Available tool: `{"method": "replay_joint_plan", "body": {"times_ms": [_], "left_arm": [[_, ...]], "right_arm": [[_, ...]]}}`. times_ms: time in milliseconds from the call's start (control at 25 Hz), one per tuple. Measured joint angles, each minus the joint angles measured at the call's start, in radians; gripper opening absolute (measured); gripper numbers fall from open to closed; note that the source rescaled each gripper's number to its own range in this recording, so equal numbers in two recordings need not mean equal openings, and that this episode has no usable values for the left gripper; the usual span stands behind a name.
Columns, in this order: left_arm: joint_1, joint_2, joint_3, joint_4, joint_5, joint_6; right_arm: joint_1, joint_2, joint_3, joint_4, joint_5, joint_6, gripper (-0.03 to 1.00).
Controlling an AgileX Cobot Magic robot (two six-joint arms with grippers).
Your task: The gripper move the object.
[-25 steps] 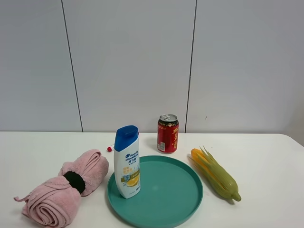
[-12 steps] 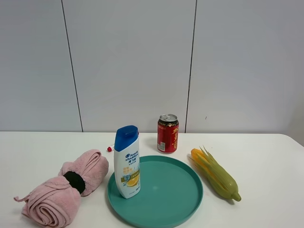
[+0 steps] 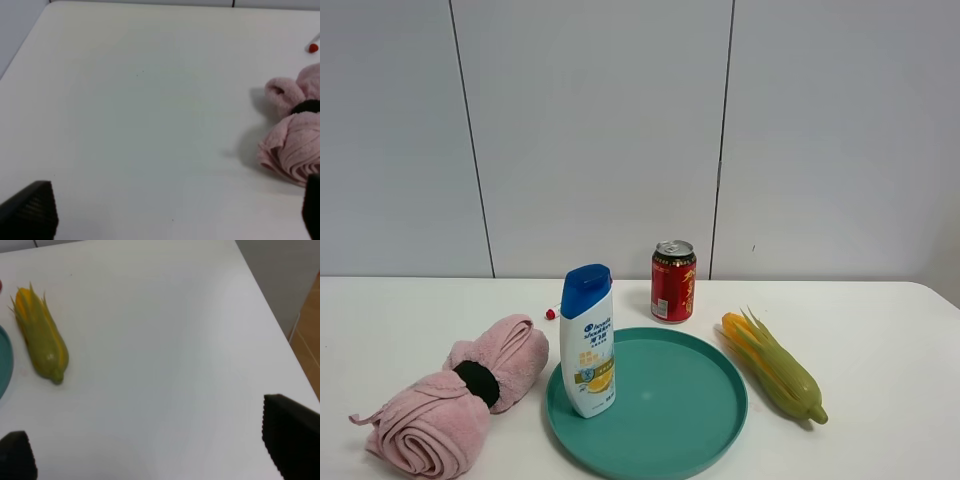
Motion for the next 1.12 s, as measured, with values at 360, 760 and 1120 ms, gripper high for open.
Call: {"method": "replay_joint_plan", "body": {"times_ms": [360, 760, 1120], "left_arm": [[0.0, 0.0, 0.0, 0.0, 0.0, 0.0], [0.0, 0.0, 0.0, 0.0, 0.0, 0.0], [0.0, 0.0, 0.0, 0.0, 0.0, 0.0]], "right_arm": [[0.0, 0.0, 0.0, -0.047, 0.0, 0.068, 0.75], [0.0, 0.0, 0.0, -0.049, 0.0, 0.074, 0.75], [0.0, 0.0, 0.0, -0.049, 0.0, 0.074, 0.75]]}}
